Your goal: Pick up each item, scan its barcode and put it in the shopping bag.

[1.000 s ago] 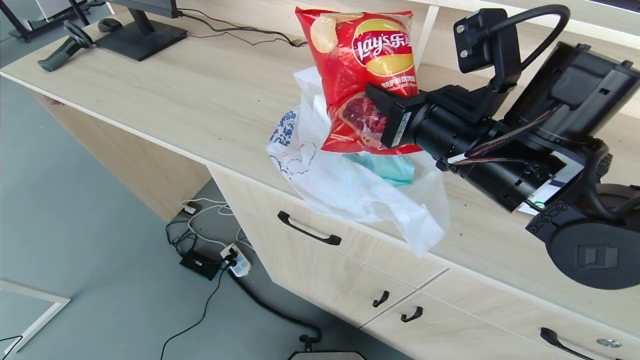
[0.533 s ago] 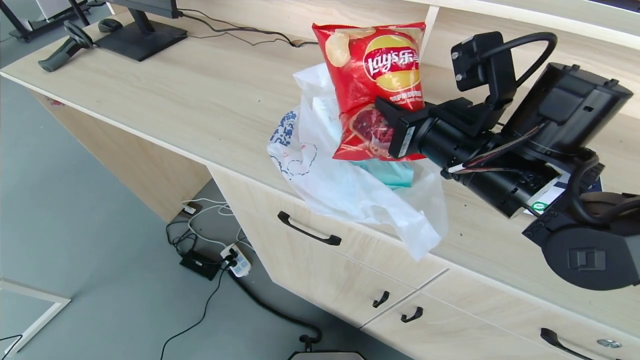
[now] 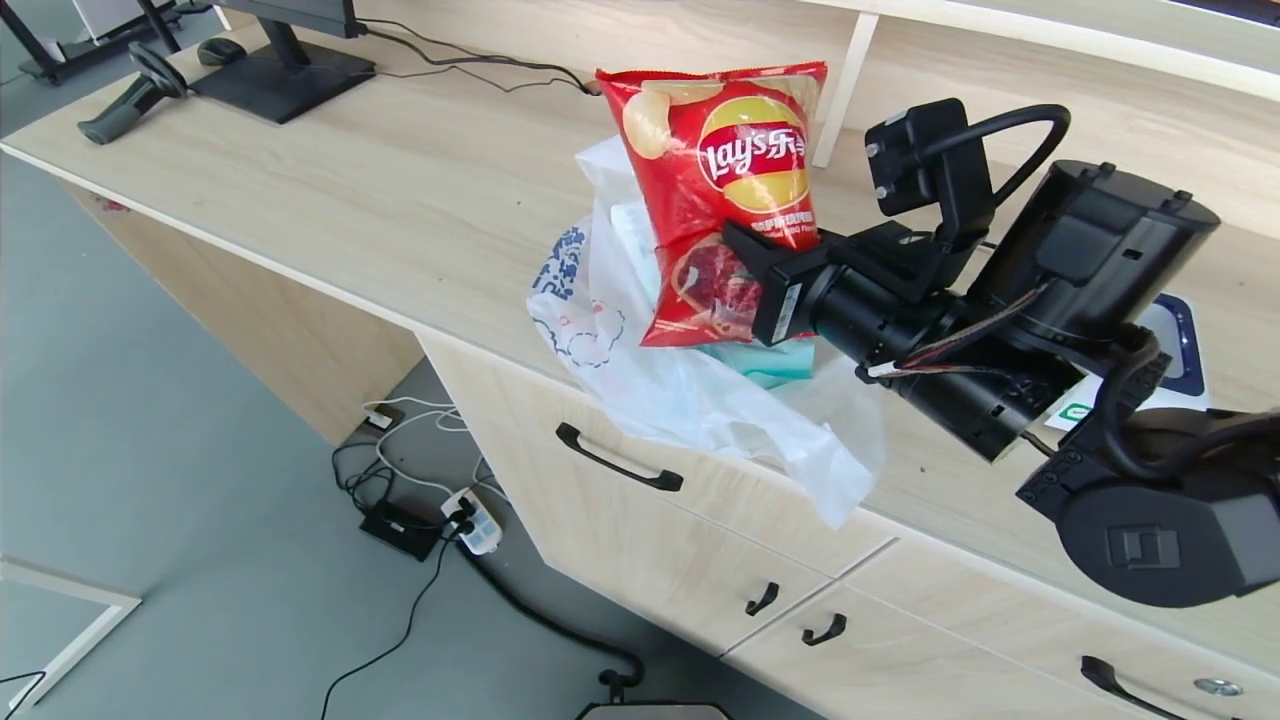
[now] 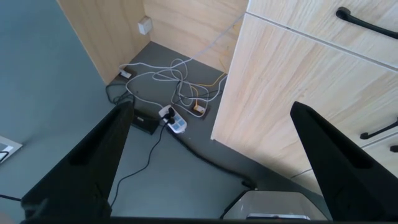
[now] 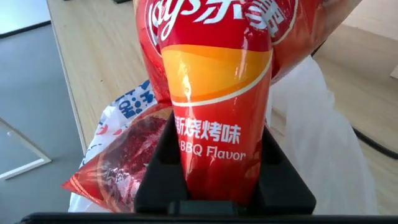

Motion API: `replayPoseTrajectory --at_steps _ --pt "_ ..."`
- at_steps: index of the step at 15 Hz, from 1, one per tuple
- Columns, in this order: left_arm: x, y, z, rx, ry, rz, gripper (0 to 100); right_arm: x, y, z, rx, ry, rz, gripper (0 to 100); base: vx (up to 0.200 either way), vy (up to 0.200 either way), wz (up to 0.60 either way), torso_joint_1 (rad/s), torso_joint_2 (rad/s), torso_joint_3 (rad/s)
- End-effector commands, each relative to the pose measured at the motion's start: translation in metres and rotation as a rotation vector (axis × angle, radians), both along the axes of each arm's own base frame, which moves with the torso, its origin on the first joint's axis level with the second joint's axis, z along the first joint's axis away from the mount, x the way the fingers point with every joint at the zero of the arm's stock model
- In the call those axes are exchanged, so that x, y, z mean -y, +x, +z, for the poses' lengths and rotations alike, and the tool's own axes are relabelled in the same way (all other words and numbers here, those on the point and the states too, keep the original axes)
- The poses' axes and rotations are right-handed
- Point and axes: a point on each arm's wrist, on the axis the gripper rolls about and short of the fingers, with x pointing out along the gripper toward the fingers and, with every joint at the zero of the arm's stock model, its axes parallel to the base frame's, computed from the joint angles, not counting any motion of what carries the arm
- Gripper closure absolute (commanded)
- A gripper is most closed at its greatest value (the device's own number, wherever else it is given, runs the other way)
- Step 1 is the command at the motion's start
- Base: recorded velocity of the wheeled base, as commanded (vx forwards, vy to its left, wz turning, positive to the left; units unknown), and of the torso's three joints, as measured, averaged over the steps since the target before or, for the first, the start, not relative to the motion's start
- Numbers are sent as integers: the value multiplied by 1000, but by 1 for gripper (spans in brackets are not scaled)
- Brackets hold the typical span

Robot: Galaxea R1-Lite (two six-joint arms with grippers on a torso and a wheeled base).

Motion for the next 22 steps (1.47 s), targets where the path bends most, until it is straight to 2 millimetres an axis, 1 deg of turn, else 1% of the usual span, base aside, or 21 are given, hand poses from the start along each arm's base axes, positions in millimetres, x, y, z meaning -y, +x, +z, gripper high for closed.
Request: replayPoseTrajectory --at_steps 1,5,7,10,14,15,16,17,18,19,20,22 --pt "0 0 0 -1 0 0 0 1 2 -3 -10 -8 -6 0 0 0 0 0 0 0" --pt "0 0 0 -1 -3 1 0 0 2 1 0 25 -1 0 0 0 0 0 0 0" --pt "0 0 0 -1 -3 1 0 5 -1 10 16 59 -6 0 0 0 0 0 0 0" --pt "0 0 0 -2 -3 1 0 18 -5 25 51 88 -27 0 0 0 0 0 0 0" --pt "0 0 0 -2 -1 0 0 27 -17 41 83 134 -25 0 0 0 0 0 0 0" --pt "0 0 0 -2 -1 0 0 32 -23 49 103 149 -26 0 0 0 0 0 0 0" --pt "0 0 0 -2 -1 0 0 36 -28 49 102 148 -26 0 0 0 0 0 0 0" --pt "0 0 0 -4 -1 0 0 38 -33 47 97 144 -23 0 0 0 0 0 0 0" --pt "0 0 0 -2 -1 0 0 48 -47 44 96 142 -23 0 0 0 0 0 0 0" --pt "0 0 0 -2 -1 0 0 61 -64 37 81 132 -23 0 0 0 0 0 0 0" --pt "0 0 0 -2 -1 0 0 72 -81 24 49 108 -23 0 0 0 0 0 0 0" --pt "0 0 0 -1 -1 0 0 85 -117 -9 -33 46 29 0 0 0 0 0 0 0"
